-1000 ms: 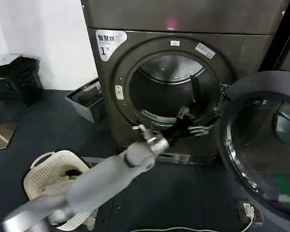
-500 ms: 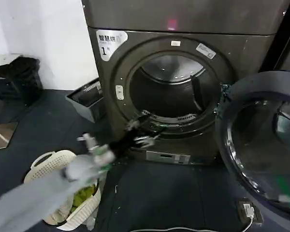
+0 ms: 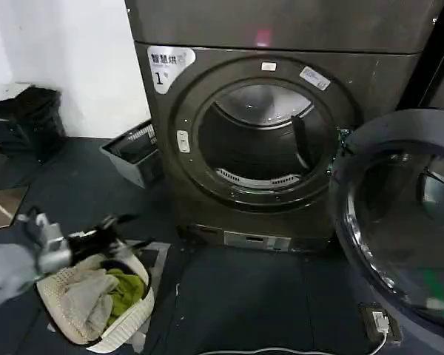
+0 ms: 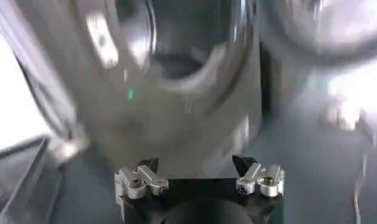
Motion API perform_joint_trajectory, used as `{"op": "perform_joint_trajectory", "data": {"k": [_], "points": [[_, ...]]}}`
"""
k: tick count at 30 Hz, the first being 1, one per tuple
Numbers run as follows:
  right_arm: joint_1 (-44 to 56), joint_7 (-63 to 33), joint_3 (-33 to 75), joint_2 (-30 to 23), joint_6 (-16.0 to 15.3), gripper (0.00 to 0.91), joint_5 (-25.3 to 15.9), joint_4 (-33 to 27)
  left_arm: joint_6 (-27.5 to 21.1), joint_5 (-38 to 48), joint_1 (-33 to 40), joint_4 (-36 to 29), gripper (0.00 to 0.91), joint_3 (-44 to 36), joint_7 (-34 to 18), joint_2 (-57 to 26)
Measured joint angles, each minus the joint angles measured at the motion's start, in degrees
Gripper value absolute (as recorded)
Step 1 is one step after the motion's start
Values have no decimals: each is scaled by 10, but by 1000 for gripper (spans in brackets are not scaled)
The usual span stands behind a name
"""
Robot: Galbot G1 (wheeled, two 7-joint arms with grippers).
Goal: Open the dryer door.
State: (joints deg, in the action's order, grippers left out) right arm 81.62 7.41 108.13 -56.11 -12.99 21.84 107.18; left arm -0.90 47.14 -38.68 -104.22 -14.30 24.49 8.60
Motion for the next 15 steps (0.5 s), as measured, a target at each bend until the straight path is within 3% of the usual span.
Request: {"op": "perform_joint_trajectory", "data": {"k": [6,15], "points": [[-6,0,-2,5,-6,907,1,8,-51,-86,-14,11,907,-22,17,-68],[6,-4,23,8,-4,907,4,7,-59,-159,-22,35,907,-55,48,-105]]}}
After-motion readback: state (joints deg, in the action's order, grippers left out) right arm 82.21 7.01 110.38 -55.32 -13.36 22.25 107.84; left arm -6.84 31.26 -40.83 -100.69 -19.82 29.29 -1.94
